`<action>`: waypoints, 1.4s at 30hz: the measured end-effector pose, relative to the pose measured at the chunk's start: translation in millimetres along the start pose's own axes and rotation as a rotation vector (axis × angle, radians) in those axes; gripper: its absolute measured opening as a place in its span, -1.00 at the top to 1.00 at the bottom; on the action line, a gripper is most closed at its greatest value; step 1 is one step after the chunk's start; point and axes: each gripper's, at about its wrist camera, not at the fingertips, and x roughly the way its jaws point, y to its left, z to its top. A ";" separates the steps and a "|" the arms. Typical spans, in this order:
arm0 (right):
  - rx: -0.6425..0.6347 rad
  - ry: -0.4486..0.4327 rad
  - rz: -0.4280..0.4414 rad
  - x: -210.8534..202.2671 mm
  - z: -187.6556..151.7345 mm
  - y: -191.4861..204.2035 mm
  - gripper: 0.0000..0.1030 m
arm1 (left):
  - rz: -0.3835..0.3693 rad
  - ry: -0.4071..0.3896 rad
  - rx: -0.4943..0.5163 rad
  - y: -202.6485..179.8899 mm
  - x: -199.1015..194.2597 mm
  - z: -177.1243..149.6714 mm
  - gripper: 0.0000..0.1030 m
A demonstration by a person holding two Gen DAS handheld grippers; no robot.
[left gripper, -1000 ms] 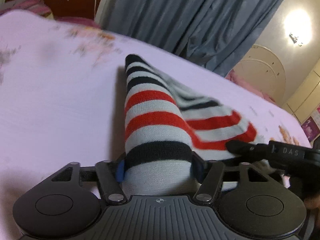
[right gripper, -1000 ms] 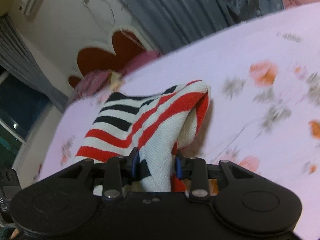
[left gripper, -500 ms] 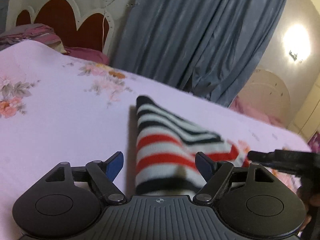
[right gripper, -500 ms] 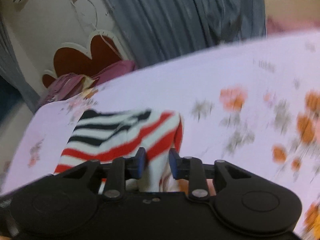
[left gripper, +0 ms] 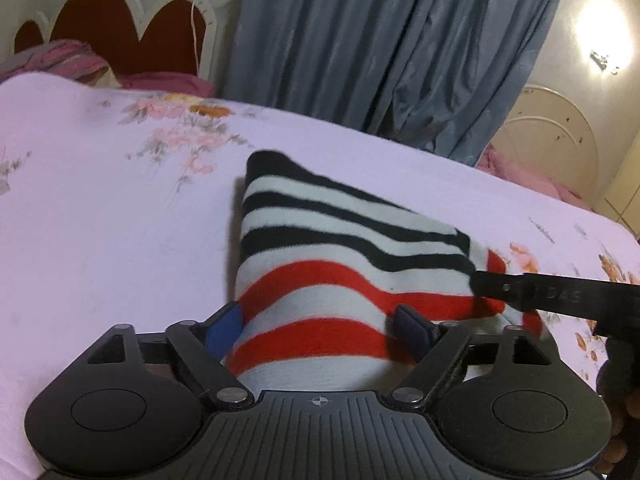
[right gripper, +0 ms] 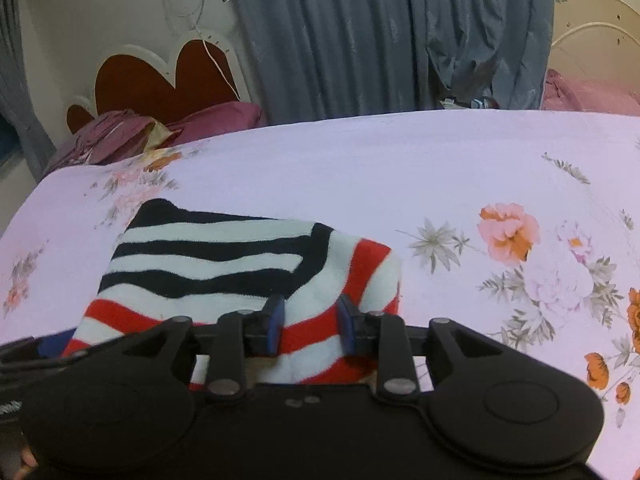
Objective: Fold small clothes
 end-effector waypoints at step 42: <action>-0.029 0.037 -0.100 -88.1 -112.4 11.5 0.64 | -0.031 0.094 0.110 -5.5 -76.7 -75.1 -0.89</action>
